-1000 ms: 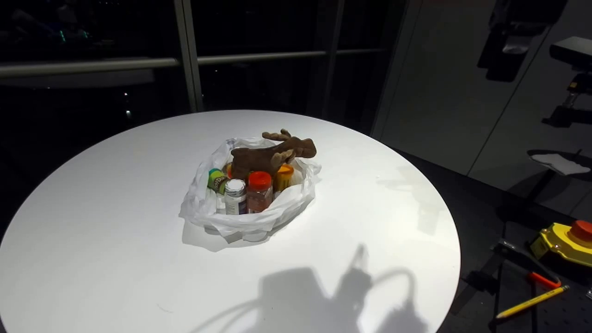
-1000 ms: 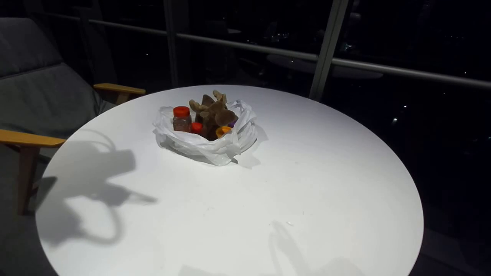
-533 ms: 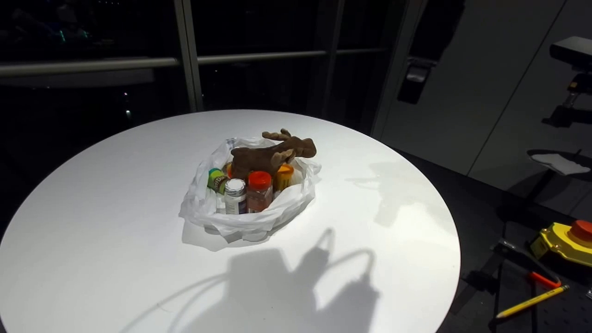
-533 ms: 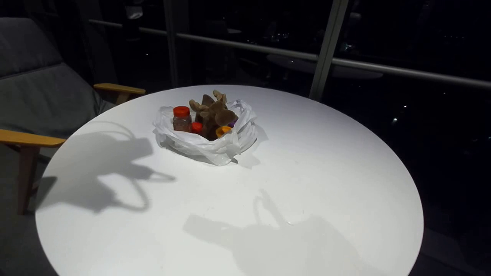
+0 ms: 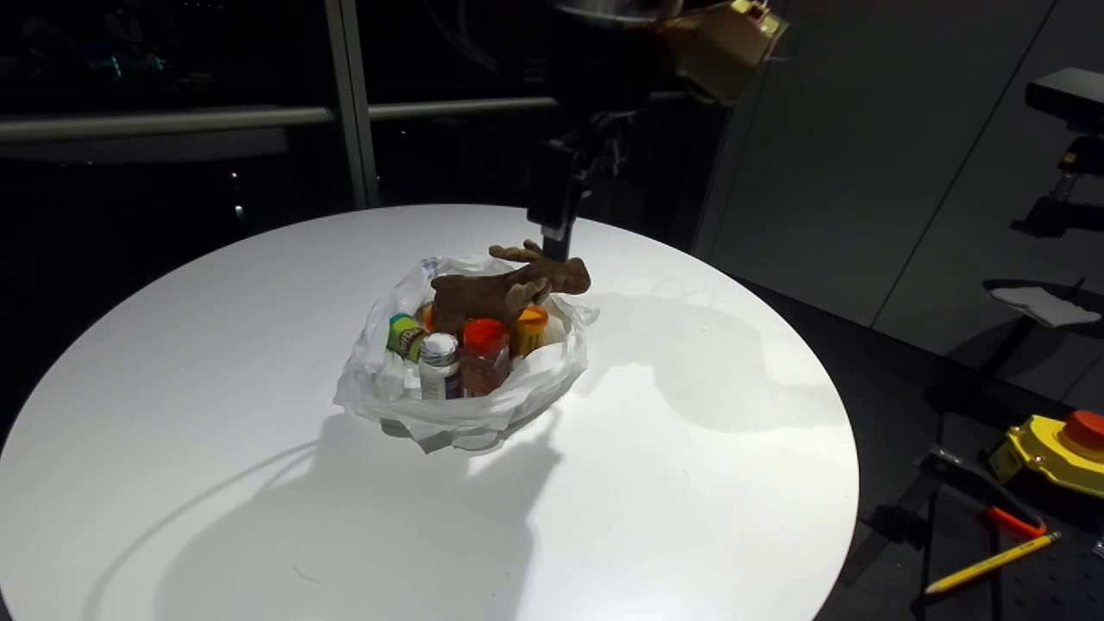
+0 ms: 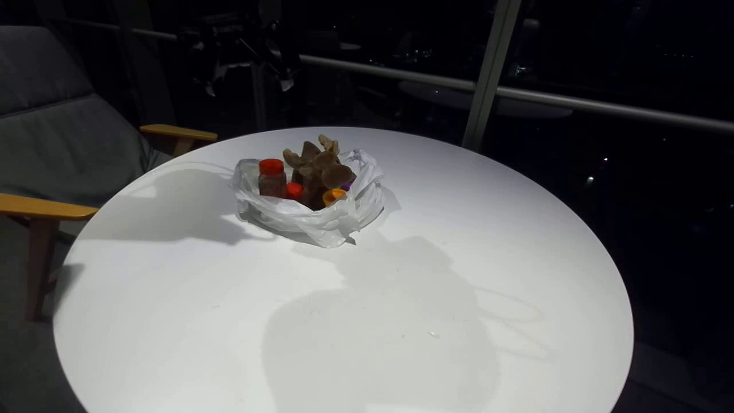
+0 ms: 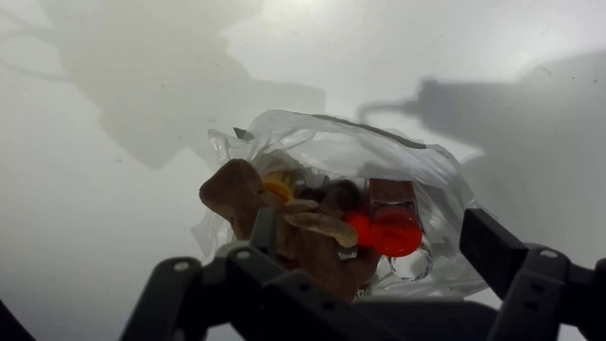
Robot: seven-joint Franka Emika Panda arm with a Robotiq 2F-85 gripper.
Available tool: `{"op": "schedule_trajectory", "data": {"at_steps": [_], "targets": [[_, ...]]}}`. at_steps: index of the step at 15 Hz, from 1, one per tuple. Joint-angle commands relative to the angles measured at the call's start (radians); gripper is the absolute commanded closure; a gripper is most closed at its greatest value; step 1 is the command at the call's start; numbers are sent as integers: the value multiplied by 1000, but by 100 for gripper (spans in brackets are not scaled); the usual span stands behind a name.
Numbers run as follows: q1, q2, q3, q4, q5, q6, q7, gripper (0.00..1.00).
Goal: Pick up the objects from the plastic bag and put them on the table.
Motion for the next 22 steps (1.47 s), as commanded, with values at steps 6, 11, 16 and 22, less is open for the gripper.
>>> {"op": "schedule_trajectory", "data": {"at_steps": [6, 11, 16, 22], "targets": [[80, 403, -114, 431, -59, -38, 23, 0], [123, 476, -197, 528, -96, -77, 39, 0], [140, 493, -223, 553, -117, -172, 40, 0], [137, 487, -220, 559, -117, -233, 58, 58]]}}
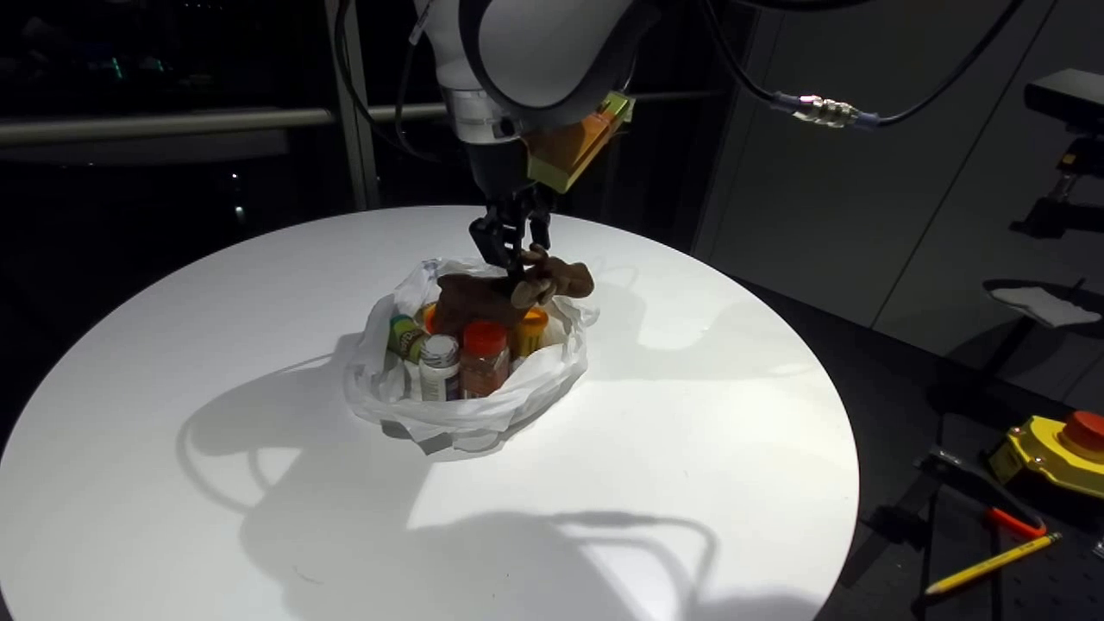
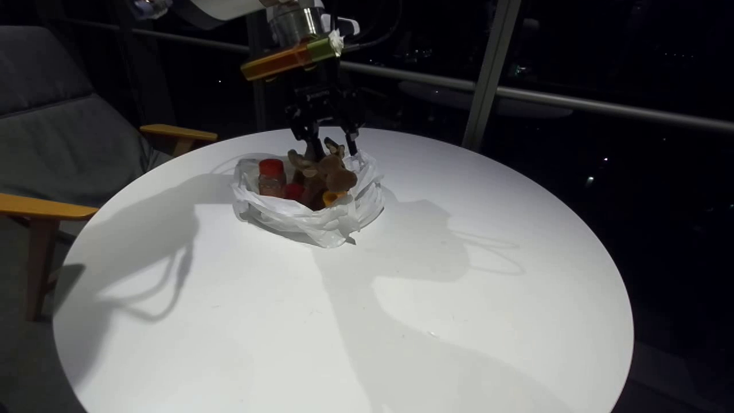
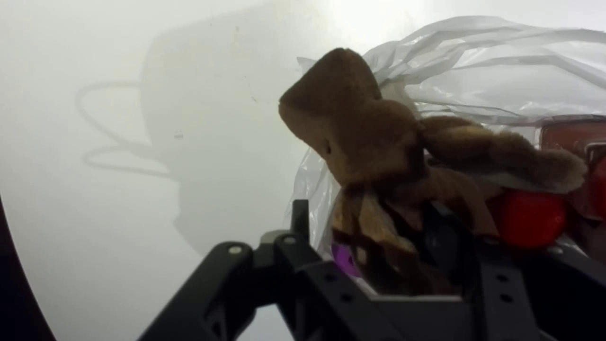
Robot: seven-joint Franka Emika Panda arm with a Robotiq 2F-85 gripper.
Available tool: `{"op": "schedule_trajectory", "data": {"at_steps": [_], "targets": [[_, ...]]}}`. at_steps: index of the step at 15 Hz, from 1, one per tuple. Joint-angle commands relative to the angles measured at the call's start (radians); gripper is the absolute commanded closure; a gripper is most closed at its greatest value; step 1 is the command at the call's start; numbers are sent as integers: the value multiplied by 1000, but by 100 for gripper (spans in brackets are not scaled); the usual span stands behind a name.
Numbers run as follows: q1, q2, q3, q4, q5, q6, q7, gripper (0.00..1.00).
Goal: Pick up the objects from the plastic bag and put them on the table.
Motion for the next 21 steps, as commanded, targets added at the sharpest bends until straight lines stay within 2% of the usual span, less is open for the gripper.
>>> {"op": "schedule_trajectory", "data": {"at_steps": [1, 5, 6, 10, 17, 19, 21], "targets": [[15, 1, -11, 35, -7, -61, 43, 67], [8, -16, -3, 29, 18, -94, 83, 95], [2, -22, 1, 26, 30, -91, 93, 99], [-18, -111, 2, -32, 94, -41, 171, 98], [-70, -453, -6, -261, 149, 91, 305, 98], [-103, -533, -3, -325, 155, 117, 312, 98], [-140, -557, 5, -357, 191, 131, 291, 98]]}}
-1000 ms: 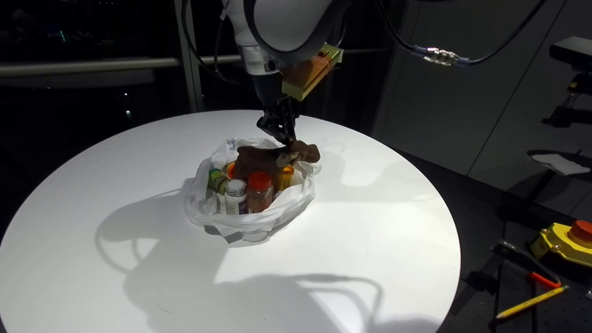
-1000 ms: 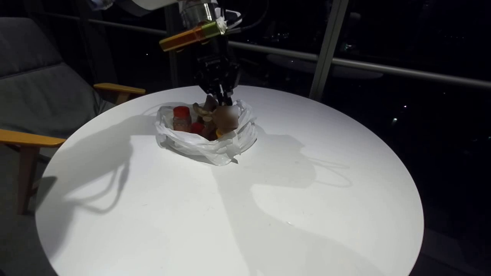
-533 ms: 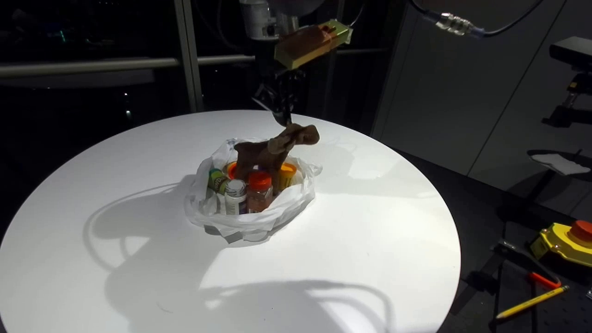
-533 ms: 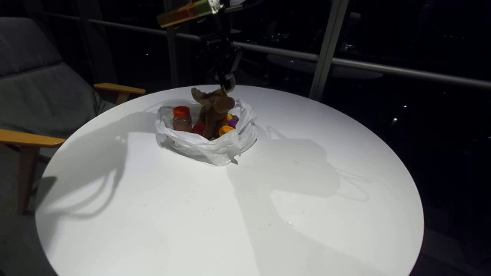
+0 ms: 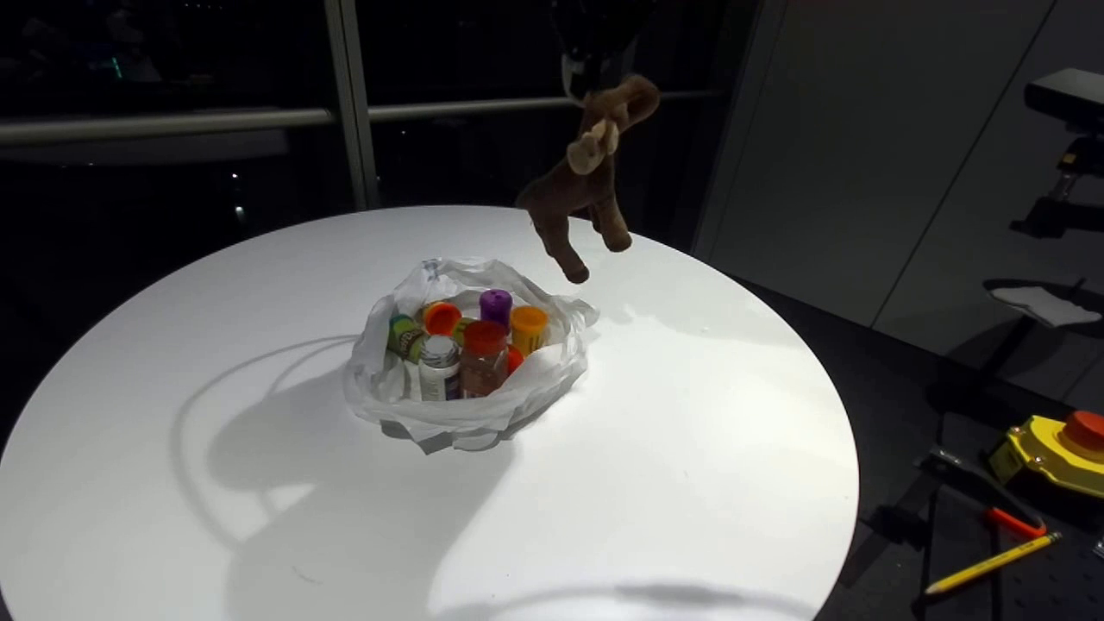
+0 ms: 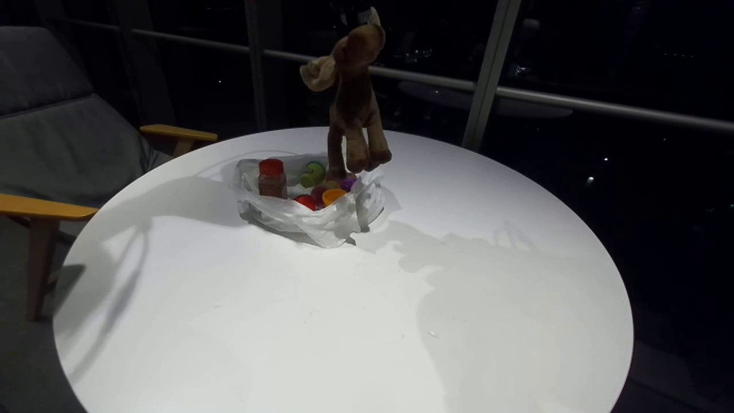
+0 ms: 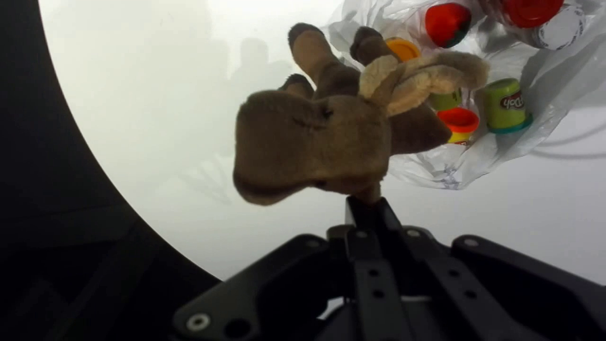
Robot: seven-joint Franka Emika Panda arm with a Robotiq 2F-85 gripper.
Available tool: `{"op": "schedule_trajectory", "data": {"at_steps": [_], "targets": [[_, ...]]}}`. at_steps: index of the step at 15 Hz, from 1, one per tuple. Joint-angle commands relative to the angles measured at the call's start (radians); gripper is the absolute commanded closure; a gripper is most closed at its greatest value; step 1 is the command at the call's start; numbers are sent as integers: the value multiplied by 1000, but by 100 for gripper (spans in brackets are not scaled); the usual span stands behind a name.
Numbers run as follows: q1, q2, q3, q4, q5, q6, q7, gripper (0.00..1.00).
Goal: Pick up the objects from the plastic bag and put them on the table.
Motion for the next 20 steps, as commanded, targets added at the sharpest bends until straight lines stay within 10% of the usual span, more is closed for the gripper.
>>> {"op": "schedule_trajectory", "data": {"at_steps": [1, 10, 20], "targets": [[-57, -82, 11, -116, 77, 74, -3, 98], [-101, 85, -30, -190, 259, 394, 158, 98], [-50, 106, -223, -223, 43, 576, 498, 98]]}}
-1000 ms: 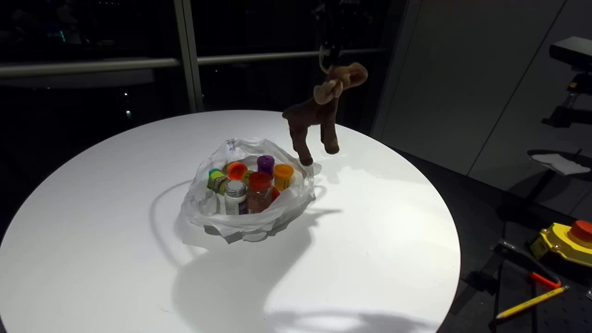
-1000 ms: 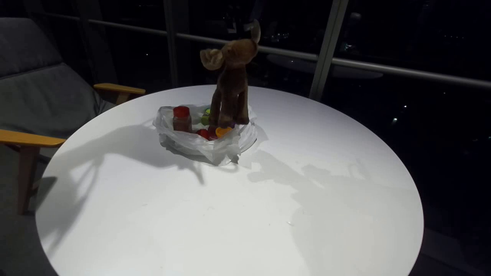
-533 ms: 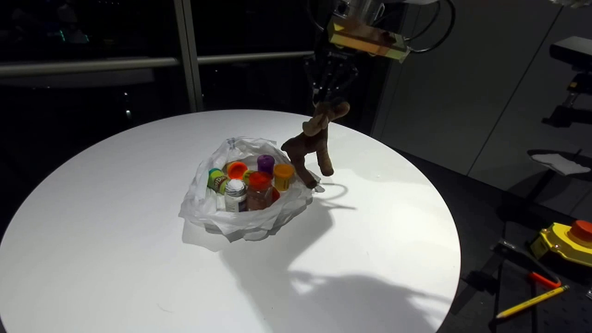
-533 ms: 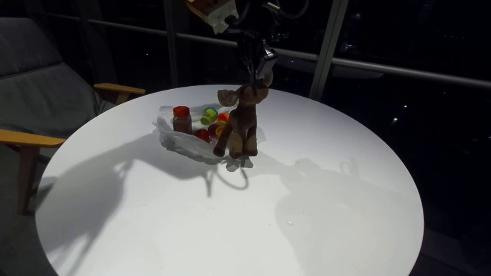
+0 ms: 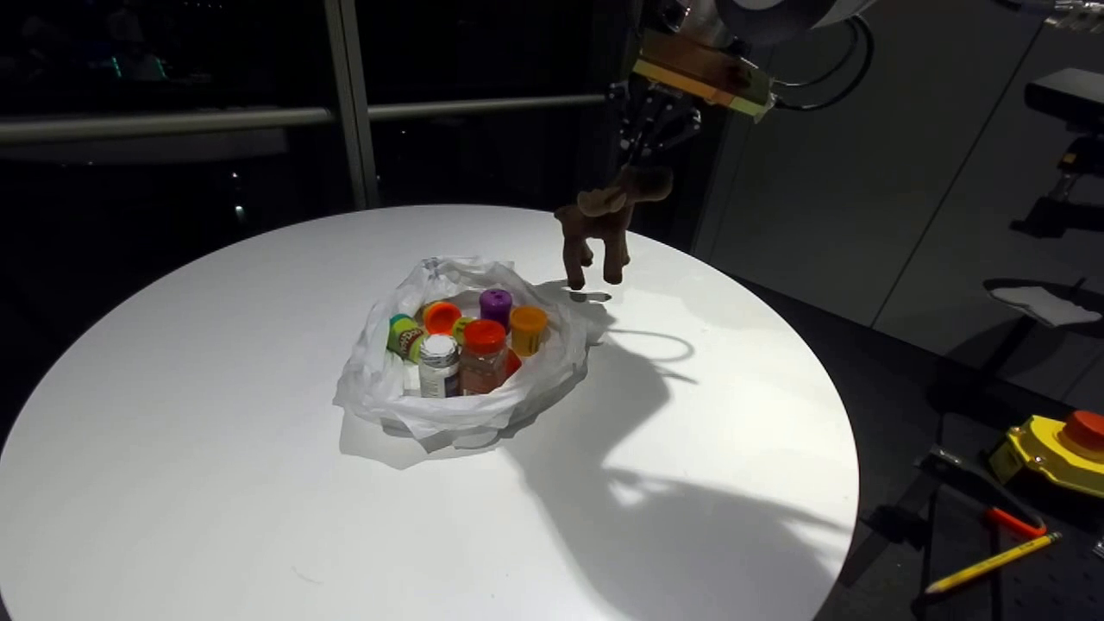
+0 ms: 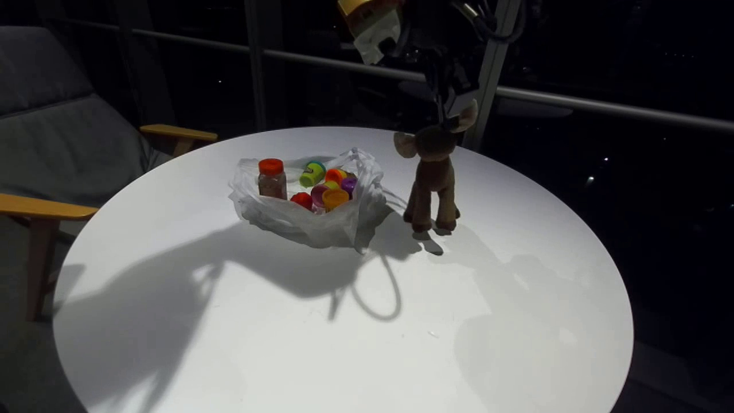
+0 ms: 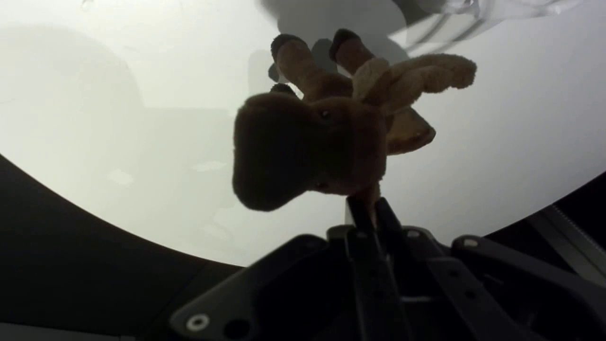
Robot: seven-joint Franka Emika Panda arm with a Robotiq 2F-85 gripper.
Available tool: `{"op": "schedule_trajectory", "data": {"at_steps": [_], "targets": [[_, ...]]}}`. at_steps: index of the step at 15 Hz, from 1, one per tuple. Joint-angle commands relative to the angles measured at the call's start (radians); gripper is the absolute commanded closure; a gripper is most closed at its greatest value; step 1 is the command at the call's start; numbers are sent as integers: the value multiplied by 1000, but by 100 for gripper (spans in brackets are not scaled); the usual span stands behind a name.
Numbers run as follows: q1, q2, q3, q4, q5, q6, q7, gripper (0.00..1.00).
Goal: Pick up the objects from the plastic bag and put them on the table.
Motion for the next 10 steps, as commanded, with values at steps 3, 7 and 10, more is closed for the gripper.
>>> {"op": "schedule_trajectory", "data": {"at_steps": [3, 7, 10], "targets": [[23, 34, -16, 2, -38, 25, 87, 98], [16, 65, 12, -3, 26, 45, 77, 98], [33, 80, -5, -7, 31, 60, 95, 98]]}}
